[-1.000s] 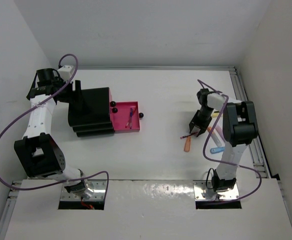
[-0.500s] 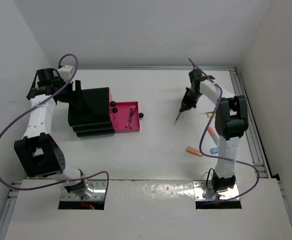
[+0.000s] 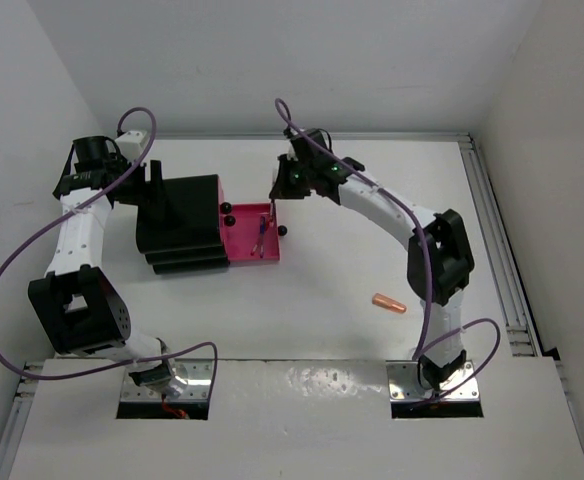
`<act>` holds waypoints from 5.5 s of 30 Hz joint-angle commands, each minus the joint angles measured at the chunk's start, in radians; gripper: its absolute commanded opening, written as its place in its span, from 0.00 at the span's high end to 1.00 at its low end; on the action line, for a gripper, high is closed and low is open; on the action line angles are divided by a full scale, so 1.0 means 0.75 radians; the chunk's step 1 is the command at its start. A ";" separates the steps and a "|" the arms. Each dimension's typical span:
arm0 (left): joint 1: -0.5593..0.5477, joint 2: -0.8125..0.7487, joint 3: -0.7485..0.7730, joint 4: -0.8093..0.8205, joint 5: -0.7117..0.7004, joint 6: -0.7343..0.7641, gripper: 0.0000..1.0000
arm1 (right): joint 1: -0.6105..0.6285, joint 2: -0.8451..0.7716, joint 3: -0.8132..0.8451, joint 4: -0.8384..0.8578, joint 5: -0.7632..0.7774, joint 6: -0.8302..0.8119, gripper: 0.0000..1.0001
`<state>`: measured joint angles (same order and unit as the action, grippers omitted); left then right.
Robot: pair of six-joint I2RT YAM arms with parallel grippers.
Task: Sort the stationery into containers
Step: Place the pen in the storage box, then pick up the pen from the corner of the board.
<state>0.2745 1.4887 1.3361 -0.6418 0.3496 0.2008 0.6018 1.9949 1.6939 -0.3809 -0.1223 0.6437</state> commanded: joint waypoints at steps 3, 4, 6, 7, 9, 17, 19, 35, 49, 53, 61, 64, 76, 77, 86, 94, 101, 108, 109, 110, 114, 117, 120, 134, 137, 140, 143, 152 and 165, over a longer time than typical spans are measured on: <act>-0.012 0.028 -0.018 -0.097 -0.043 0.039 0.21 | 0.046 0.036 0.014 0.136 0.218 -0.032 1.00; -0.012 0.022 -0.018 -0.097 -0.043 0.041 0.21 | 0.055 0.038 0.012 0.138 0.249 -0.054 1.00; -0.012 0.017 -0.022 -0.097 -0.049 0.047 0.21 | 0.085 0.044 0.006 0.146 0.330 -0.095 1.00; -0.012 0.015 -0.023 -0.095 -0.051 0.049 0.21 | 0.095 0.044 -0.015 0.166 0.351 -0.108 1.00; -0.012 0.009 -0.033 -0.091 -0.053 0.053 0.21 | 0.118 0.040 -0.051 0.195 0.368 -0.128 1.00; -0.012 -0.003 -0.061 -0.087 -0.061 0.064 0.21 | 0.169 0.030 -0.121 0.268 0.431 -0.124 1.00; -0.010 -0.005 -0.072 -0.087 -0.061 0.066 0.21 | 0.185 0.020 -0.150 0.285 0.435 -0.124 1.00; -0.010 -0.003 -0.084 -0.071 -0.061 0.051 0.21 | 0.235 0.062 -0.230 0.299 0.494 -0.061 1.00; -0.004 0.011 -0.072 -0.083 -0.063 0.064 0.21 | 0.198 0.310 0.130 0.095 0.208 0.383 1.00; 0.000 0.017 -0.070 -0.081 -0.059 0.066 0.21 | 0.171 0.271 0.124 0.058 0.255 0.351 1.00; 0.002 0.038 -0.061 -0.075 -0.051 0.053 0.21 | 0.120 0.265 0.120 -0.026 0.229 0.295 1.00; 0.002 0.032 -0.070 -0.081 -0.055 0.053 0.21 | 0.100 0.279 0.112 -0.038 0.169 0.365 1.00; 0.004 0.034 -0.061 -0.085 -0.069 0.045 0.21 | 0.098 0.361 0.173 -0.030 -0.046 0.512 1.00; 0.006 0.038 -0.063 -0.087 -0.069 0.049 0.21 | 0.096 0.363 0.177 -0.038 -0.052 0.518 1.00; 0.006 0.071 -0.021 -0.091 -0.071 0.043 0.21 | 0.081 0.326 0.128 -0.098 -0.078 0.557 0.53; 0.008 0.083 0.020 -0.093 -0.073 0.053 0.21 | -0.049 0.071 0.057 -0.132 -0.009 0.412 0.70; 0.010 0.083 0.006 -0.091 -0.067 0.047 0.20 | -0.379 -0.105 -0.105 -0.302 0.371 0.009 0.70; 0.010 0.083 -0.018 -0.077 -0.073 0.039 0.21 | -0.773 -0.079 -0.203 -0.506 0.507 0.045 0.49; 0.010 0.085 -0.022 -0.077 -0.073 0.037 0.21 | -0.796 -0.079 -0.203 -0.521 0.488 0.058 0.49; 0.010 0.085 -0.027 -0.073 -0.073 0.033 0.20 | -0.796 -0.063 -0.209 -0.525 0.460 0.064 0.51; 0.010 0.089 -0.043 -0.058 -0.063 0.017 0.20 | -0.862 -0.028 -0.240 -0.529 0.400 0.133 0.53; 0.012 0.091 -0.041 -0.065 -0.067 0.017 0.20 | -0.862 -0.001 -0.234 -0.529 0.353 0.156 0.51; 0.010 0.091 -0.043 -0.071 -0.075 0.025 0.21 | -0.862 0.030 -0.228 -0.525 0.337 0.156 0.50; 0.016 0.099 -0.031 -0.101 0.035 0.119 0.20 | -0.837 0.042 -0.102 -0.401 0.081 -1.159 0.47; 0.017 0.105 -0.027 -0.093 0.033 0.115 0.20 | -0.845 -0.015 -0.217 -0.306 -0.037 -1.542 0.43; 0.016 0.109 -0.018 -0.087 0.029 0.109 0.20 | -0.870 -0.015 -0.228 -0.416 -0.190 -1.832 0.44; 0.014 0.105 -0.016 -0.083 0.035 0.106 0.21 | -0.898 -0.001 -0.226 -0.496 -0.295 -2.044 0.44; 0.014 0.075 -0.037 -0.067 0.002 0.107 0.21 | -0.890 0.107 -0.125 -0.549 -0.322 -2.239 0.42; 0.014 0.073 -0.061 -0.050 -0.033 0.094 0.21 | -0.888 0.150 -0.091 -0.691 -0.338 -2.472 0.48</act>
<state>0.2844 1.5173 1.3434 -0.5983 0.3908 0.2375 -0.0635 2.1036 1.5829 -0.8673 -0.3317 -1.1458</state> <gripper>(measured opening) 0.794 0.523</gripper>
